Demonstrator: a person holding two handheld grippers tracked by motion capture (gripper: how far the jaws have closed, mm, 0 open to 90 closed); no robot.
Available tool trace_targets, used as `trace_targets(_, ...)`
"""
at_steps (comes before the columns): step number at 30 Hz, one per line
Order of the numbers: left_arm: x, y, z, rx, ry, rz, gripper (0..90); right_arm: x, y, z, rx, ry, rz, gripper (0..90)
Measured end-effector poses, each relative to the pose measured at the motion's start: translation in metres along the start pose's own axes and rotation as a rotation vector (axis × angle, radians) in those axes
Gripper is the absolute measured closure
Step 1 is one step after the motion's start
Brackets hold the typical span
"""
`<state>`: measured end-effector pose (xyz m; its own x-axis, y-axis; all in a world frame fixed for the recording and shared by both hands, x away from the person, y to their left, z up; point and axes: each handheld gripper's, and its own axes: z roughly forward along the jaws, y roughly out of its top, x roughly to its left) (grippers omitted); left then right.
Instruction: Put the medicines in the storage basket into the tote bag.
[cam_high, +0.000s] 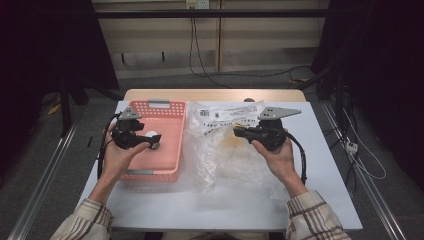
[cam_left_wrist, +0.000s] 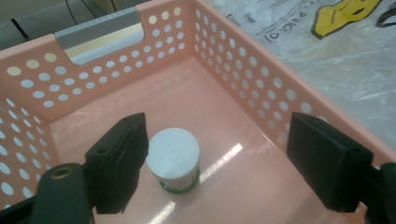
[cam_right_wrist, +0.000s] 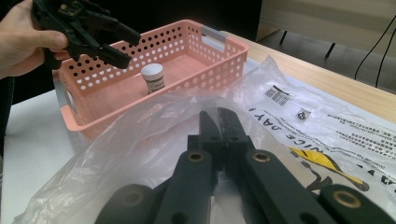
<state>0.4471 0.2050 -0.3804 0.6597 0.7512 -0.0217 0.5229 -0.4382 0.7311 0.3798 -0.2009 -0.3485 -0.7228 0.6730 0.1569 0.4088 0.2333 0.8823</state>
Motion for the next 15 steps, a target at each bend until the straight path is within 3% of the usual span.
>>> trace_targets(3, 0.002, 0.001, 0.009, 0.024, 0.005, -0.021, 26.1, 0.0, 0.0, 0.002, 0.004, 0.002, -0.001, 90.0)
trace_targets(5, 0.003, 0.002, 0.012, 0.043, 0.012, -0.009, 29.1, 0.0, 0.0, 0.003, 0.011, 0.002, -0.004, 90.0)
trace_targets(9, 0.008, 0.0, 0.02, 0.082, 0.034, -0.024, 30.0, 0.001, 0.002, 0.005, 0.008, 0.011, -0.008, 90.0)
trace_targets(15, 0.012, -0.002, 0.028, 0.109, 0.034, -0.062, 33.3, 0.002, 0.001, 0.005, 0.012, 0.02, -0.005, 90.0)
